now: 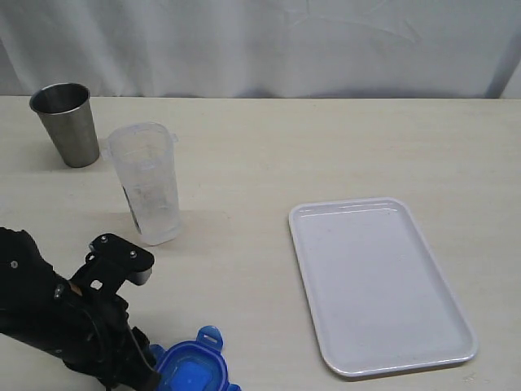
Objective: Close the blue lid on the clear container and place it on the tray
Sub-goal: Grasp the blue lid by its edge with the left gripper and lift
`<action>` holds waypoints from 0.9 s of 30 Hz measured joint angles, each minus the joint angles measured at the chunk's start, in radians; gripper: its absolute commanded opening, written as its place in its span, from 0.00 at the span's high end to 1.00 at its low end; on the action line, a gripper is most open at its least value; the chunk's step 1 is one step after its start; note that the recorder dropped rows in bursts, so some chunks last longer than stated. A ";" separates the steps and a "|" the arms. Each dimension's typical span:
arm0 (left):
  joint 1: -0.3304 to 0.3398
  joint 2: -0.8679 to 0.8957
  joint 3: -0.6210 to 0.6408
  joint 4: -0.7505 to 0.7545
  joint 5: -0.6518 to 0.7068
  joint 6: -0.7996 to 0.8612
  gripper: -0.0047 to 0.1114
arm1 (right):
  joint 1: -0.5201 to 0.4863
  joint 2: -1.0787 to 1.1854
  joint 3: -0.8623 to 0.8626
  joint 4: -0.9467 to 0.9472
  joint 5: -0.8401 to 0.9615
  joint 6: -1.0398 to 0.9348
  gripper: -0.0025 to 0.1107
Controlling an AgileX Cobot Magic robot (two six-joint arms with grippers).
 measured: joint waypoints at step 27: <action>0.000 0.027 0.002 -0.252 0.002 0.275 0.56 | 0.000 0.000 0.000 0.000 0.000 0.000 0.94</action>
